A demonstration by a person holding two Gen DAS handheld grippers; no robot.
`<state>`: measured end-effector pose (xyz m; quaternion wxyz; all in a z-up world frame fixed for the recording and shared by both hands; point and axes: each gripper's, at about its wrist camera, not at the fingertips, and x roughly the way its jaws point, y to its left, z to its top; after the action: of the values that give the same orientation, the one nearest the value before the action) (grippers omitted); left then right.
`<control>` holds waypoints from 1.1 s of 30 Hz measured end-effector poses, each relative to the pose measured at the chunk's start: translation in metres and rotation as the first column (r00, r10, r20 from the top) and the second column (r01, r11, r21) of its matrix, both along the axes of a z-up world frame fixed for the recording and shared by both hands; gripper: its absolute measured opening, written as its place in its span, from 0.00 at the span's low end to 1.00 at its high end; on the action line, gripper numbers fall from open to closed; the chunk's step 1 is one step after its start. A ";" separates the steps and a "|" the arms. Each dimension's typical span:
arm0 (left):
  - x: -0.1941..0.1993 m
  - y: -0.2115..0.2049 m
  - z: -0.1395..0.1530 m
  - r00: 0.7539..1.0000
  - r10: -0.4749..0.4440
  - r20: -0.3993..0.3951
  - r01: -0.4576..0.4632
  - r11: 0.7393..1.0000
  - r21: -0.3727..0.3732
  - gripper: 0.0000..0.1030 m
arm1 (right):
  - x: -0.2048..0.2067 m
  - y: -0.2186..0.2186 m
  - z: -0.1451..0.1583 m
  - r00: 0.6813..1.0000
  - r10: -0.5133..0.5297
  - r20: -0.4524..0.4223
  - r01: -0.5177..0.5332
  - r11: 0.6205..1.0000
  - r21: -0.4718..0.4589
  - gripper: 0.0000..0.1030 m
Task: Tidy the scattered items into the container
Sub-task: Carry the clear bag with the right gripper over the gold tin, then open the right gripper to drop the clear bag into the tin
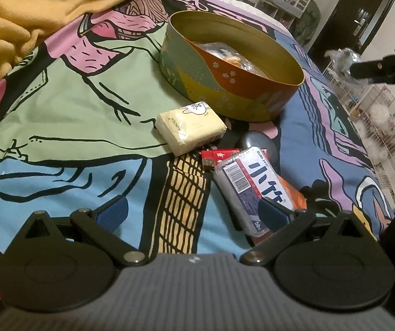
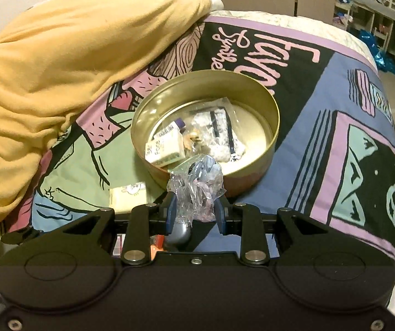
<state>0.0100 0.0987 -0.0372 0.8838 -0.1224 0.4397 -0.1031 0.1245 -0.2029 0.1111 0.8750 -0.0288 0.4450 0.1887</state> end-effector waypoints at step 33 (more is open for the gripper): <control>0.001 0.012 -0.002 0.999 0.048 0.012 -0.047 0.996 -0.073 1.00 | 0.110 0.066 0.024 0.998 0.048 0.049 -0.046 0.998 -0.036 0.27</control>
<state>0.0106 0.1105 -0.0388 0.8838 -0.1644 0.4267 -0.0987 0.2348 -0.1371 0.1356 0.8805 -0.0591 0.4254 0.2007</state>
